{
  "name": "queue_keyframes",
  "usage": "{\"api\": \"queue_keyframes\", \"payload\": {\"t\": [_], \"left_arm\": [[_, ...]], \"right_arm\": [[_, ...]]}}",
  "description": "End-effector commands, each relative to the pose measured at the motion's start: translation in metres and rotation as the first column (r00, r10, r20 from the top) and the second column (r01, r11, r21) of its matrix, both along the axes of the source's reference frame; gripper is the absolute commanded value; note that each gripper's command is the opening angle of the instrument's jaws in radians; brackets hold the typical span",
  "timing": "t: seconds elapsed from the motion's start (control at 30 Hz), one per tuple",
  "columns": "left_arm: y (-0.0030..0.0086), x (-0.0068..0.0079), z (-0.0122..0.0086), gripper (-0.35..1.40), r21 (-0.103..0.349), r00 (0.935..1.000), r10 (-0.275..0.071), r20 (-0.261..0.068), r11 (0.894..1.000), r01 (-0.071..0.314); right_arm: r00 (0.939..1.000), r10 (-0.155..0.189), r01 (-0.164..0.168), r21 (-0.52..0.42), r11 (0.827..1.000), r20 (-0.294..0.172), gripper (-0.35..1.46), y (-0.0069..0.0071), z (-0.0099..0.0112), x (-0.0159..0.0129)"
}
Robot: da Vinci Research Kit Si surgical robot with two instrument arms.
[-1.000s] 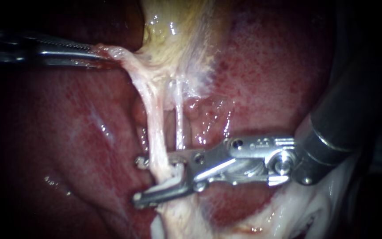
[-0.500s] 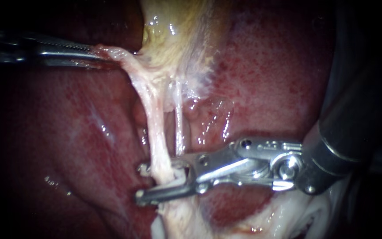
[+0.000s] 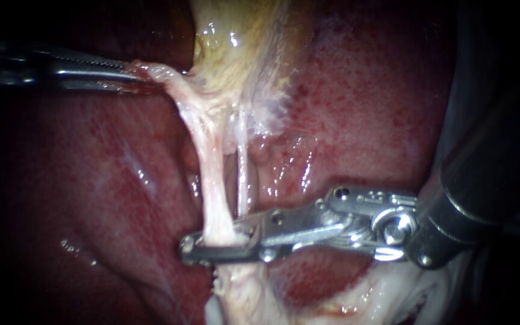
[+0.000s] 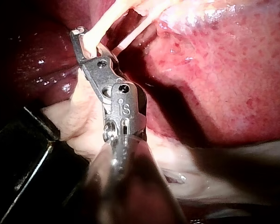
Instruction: Clipping first clip left tube
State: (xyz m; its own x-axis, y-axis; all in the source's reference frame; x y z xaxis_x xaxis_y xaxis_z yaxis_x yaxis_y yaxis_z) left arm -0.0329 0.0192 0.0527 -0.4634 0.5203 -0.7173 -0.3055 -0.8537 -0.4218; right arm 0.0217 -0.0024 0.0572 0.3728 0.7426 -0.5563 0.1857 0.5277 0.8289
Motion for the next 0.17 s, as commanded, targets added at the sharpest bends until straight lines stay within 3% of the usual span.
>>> {"api": "queue_keyframes", "payload": {"t": [0.03,0.17], "left_arm": [[0.0,0.0,0.0,-0.35,0.0,1.0,0.0,0.0,1.0,0.0],[0.0,0.0,0.0,-0.35,0.0,1.0,0.0,-0.001,1.0,0.0]], "right_arm": [[1.0,0.001,-0.001,-0.001,1.0,0.001,-0.35,-0.0001,0.0001,0.0],[1.0,0.001,-0.001,-0.002,1.0,0.001,-0.35,-0.0001,0.0006,0.0]]}}
